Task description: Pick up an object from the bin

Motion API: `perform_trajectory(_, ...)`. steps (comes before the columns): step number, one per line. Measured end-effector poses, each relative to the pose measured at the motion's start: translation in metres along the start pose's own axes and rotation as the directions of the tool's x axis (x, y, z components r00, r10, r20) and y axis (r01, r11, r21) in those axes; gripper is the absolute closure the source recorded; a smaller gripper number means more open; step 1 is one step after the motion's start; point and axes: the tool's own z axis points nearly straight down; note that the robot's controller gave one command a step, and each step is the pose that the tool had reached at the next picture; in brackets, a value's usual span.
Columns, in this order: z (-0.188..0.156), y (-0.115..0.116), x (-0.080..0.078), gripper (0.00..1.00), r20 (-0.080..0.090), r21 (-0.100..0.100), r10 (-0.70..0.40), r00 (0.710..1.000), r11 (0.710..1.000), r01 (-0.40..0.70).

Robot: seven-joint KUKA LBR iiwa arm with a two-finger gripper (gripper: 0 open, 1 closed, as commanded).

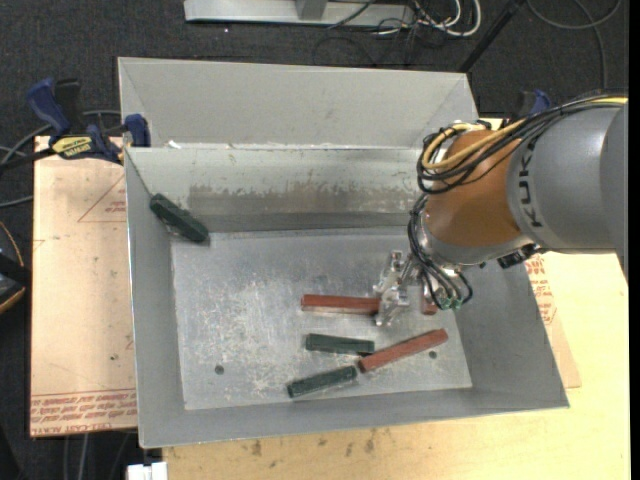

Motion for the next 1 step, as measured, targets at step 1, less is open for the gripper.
perform_trajectory(1, 0.0, 0.0001, 0.0, 1.0, 0.0, 0.0, 0.0, 1.0, 1.0, 0.0)
